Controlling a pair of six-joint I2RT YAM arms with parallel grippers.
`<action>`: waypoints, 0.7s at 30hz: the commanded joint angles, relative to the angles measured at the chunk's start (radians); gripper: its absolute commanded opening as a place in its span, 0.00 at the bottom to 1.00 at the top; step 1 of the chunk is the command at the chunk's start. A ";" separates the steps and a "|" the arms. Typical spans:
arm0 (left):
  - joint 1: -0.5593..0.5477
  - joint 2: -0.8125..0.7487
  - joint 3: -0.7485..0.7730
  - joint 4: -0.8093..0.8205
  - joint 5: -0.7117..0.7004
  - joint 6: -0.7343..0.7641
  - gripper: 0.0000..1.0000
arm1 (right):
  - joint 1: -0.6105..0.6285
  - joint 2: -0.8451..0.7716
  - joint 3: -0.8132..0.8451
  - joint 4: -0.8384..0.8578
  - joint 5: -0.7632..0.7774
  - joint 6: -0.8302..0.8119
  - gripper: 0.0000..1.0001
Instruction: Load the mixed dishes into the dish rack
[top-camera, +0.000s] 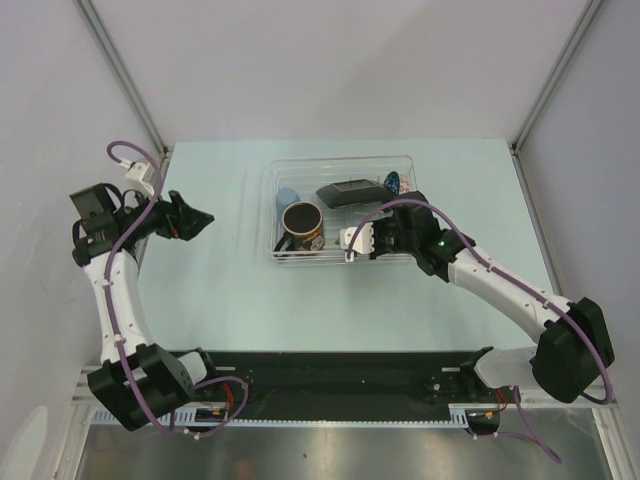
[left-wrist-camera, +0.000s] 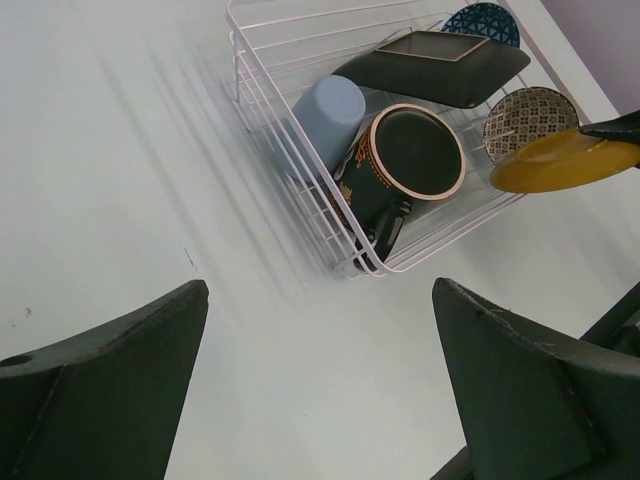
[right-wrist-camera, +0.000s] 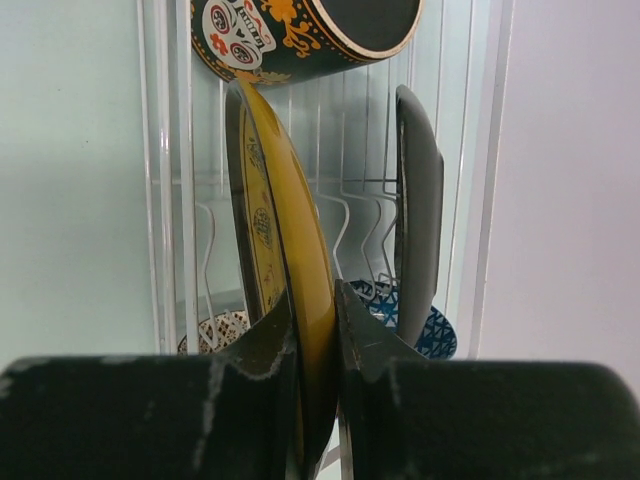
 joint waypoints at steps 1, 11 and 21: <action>0.008 -0.027 -0.018 0.030 0.034 0.009 1.00 | -0.019 0.003 0.044 0.066 -0.013 -0.005 0.00; 0.010 -0.032 -0.044 0.042 0.035 0.006 1.00 | -0.046 -0.002 0.043 0.104 -0.011 -0.015 0.00; 0.007 -0.047 -0.059 0.036 0.029 0.024 1.00 | -0.095 0.073 0.043 0.126 -0.059 -0.022 0.00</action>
